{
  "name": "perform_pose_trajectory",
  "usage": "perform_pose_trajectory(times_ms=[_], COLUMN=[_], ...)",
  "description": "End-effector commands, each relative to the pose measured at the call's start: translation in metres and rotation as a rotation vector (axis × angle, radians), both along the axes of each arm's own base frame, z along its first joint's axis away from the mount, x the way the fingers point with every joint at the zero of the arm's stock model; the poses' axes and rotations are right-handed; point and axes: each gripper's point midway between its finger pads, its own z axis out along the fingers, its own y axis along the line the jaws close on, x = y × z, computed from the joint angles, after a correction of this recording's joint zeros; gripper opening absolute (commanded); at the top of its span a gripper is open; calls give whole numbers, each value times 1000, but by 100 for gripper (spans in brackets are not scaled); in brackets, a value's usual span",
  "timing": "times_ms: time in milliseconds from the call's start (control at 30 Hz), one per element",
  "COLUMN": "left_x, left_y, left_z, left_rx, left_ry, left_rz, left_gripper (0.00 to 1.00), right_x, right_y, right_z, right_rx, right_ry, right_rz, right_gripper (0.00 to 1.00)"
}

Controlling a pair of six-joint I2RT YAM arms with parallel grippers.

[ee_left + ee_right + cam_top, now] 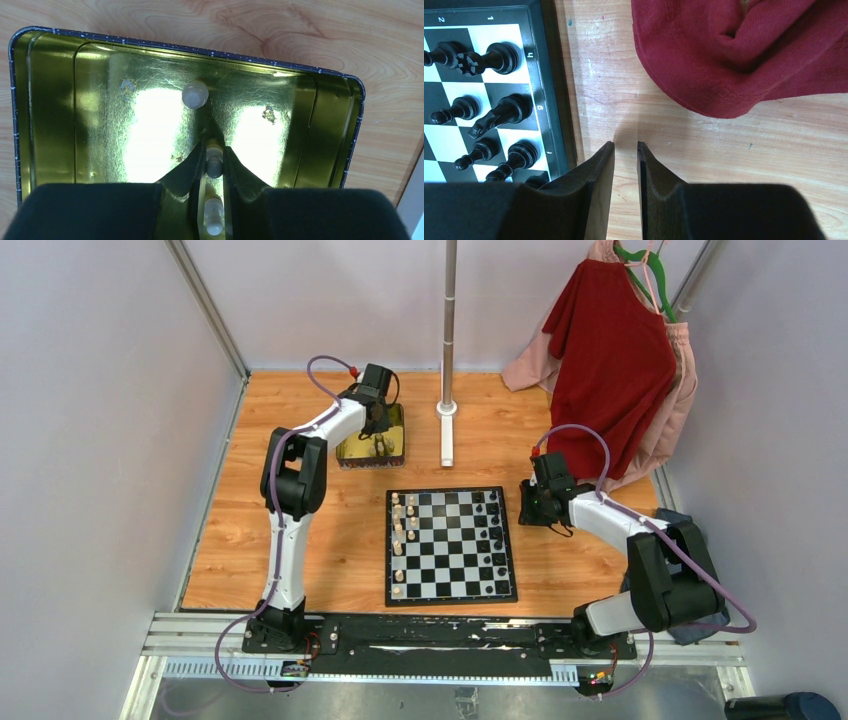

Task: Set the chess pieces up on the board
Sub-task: Pick up the chess piece from the storage box, then place the chess piece on the chessboard.

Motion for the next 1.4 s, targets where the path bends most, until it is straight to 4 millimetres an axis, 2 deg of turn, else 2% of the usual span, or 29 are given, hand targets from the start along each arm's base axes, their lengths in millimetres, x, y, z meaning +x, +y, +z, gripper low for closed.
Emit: perform_pose_trajectory(times_ms=[0, 333, 467, 500, 533, 567, 733, 933, 967, 1200, 1367], left_x=[3, 0, -13, -19, -26, -34, -89, -181, -196, -292, -341], left_y=[9, 11, 13, 13, 12, 9, -10, -41, -45, -63, -85], left_z=[22, 86, 116, 116, 128, 132, 150, 147, 153, 134, 130], left_rx=[24, 17, -1, -4, -17, -27, 25, 84, 74, 52, 56], left_ry=[-47, -161, -201, -198, -215, -218, -228, -211, -227, -209, -216], left_rz=[3, -25, -46, -53, -64, -83, -211, -365, -383, -501, -637], left_gripper=[0, 0, 0, 0, 0, 0, 0, 0, 0, 0, 0], right_x=[-11, -8, -7, -6, -6, -5, -2, 1, 0, -1, -1], right_y=[-7, -9, -10, -10, -11, -11, -12, -13, -13, -13, -13], right_z=[-10, -6, -4, -3, -2, -1, 3, 8, 8, 10, 11], right_rx=[-44, -54, -53, -52, -52, -52, -46, -40, -40, -30, -25], right_ry=[52, 37, 34, 31, 29, 27, 14, -7, -8, -24, -30], right_rz=[-6, -11, -15, -16, -16, -16, -26, -33, -33, -35, -35], right_gripper=[28, 28, 28, 28, 28, 28, 28, 28, 28, 28, 28])
